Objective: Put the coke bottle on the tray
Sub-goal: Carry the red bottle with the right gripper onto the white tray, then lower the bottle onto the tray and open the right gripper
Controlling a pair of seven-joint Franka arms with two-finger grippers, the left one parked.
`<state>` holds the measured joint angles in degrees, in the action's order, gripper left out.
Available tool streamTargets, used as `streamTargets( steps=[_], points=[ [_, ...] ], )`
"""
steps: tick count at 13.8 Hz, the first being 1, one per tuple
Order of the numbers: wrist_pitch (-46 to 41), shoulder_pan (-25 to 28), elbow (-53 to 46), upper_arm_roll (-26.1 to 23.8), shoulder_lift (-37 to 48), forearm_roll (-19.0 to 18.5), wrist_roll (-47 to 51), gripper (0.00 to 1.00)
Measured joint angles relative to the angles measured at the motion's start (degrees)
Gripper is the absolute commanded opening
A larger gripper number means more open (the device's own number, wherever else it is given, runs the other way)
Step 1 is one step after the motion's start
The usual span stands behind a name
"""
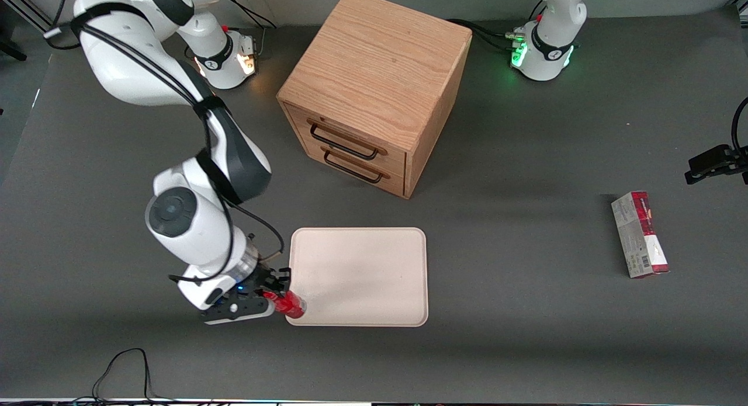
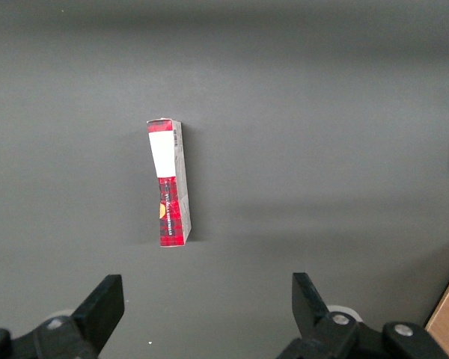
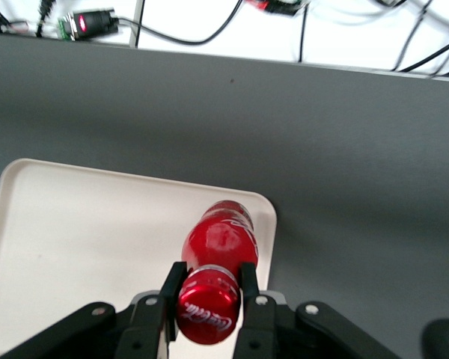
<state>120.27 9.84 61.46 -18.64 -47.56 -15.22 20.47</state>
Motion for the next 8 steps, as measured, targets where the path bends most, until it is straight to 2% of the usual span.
streamTargets(
  steps=[3,4,5,6,7,8],
  points=[
    [0.8,0.2,1.3,0.0,-1.5,-0.4,0.0,0.00],
    [1.5,0.1,1.9,0.0,-1.5,-0.4,0.0,0.16],
    [1.9,0.1,2.4,0.0,-1.5,-0.4,0.0,0.52],
    [2.2,0.1,2.8,0.0,-1.5,-0.4,0.0,0.57],
    [2.3,0.1,3.2,0.0,-1.5,-0.4,0.0,0.82],
    [2.7,0.1,3.7,0.0,-1.5,-0.4,0.0,1.00]
  ],
)
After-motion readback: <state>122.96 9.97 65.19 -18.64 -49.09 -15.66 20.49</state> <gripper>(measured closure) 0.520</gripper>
